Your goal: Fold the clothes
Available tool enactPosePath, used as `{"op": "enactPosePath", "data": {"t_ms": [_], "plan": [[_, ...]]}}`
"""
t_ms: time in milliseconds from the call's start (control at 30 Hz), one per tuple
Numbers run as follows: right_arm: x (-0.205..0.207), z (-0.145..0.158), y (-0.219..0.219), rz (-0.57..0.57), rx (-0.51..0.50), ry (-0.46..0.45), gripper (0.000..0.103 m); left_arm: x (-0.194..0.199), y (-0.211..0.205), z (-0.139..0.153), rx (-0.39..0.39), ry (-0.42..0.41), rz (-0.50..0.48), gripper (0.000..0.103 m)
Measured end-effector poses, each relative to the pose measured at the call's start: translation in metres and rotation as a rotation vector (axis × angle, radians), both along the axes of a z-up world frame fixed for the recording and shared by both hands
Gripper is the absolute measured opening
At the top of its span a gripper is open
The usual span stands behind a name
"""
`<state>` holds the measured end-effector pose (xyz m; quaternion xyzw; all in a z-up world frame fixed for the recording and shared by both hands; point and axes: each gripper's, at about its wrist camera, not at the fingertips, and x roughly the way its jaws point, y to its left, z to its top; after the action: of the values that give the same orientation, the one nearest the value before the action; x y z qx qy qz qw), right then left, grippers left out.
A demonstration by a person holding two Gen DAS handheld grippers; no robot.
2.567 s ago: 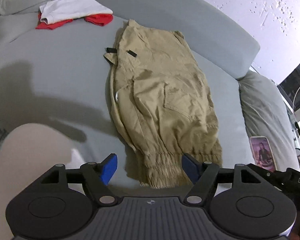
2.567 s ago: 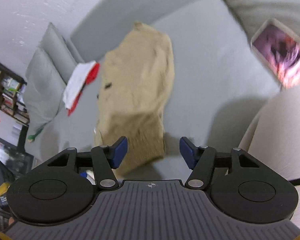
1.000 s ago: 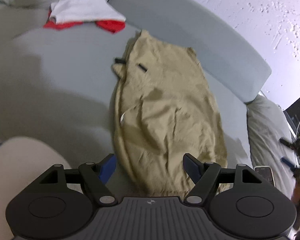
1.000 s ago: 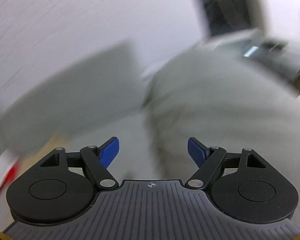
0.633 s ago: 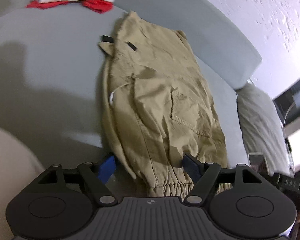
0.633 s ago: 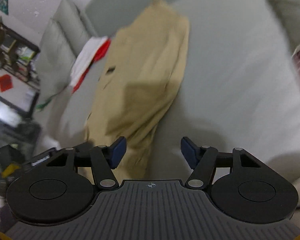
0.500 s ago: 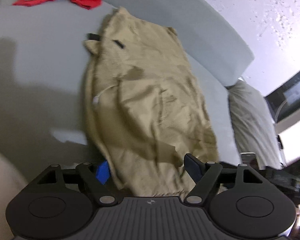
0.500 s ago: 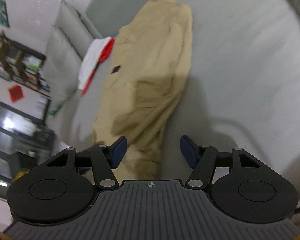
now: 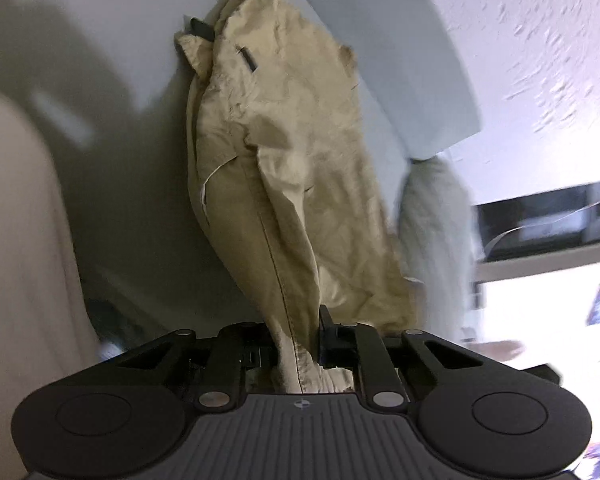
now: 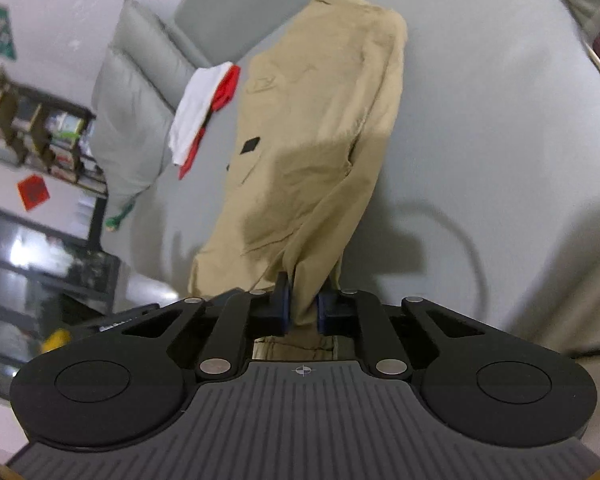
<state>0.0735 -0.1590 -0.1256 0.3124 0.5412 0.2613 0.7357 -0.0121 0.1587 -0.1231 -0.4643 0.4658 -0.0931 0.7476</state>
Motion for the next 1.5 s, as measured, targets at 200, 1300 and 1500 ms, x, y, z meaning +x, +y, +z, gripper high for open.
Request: {"op": "enactPosePath", "data": {"t_ms": [200,1300,1500], "plan": [[-0.034,-0.003,-0.014,-0.079,-0.028,0.168,0.013,-0.008,-0.010,-0.025,-0.027,0.202,0.005,0.014],[-0.032,-0.001,-0.037,-0.170,-0.102,0.314,0.012,-0.003,-0.016,-0.024,-0.042,0.377,-0.028,0.015],[-0.025,0.004,-0.035,-0.161,-0.098,0.321,0.012,0.002,-0.005,-0.002,-0.085,0.331,-0.007,0.012]]}}
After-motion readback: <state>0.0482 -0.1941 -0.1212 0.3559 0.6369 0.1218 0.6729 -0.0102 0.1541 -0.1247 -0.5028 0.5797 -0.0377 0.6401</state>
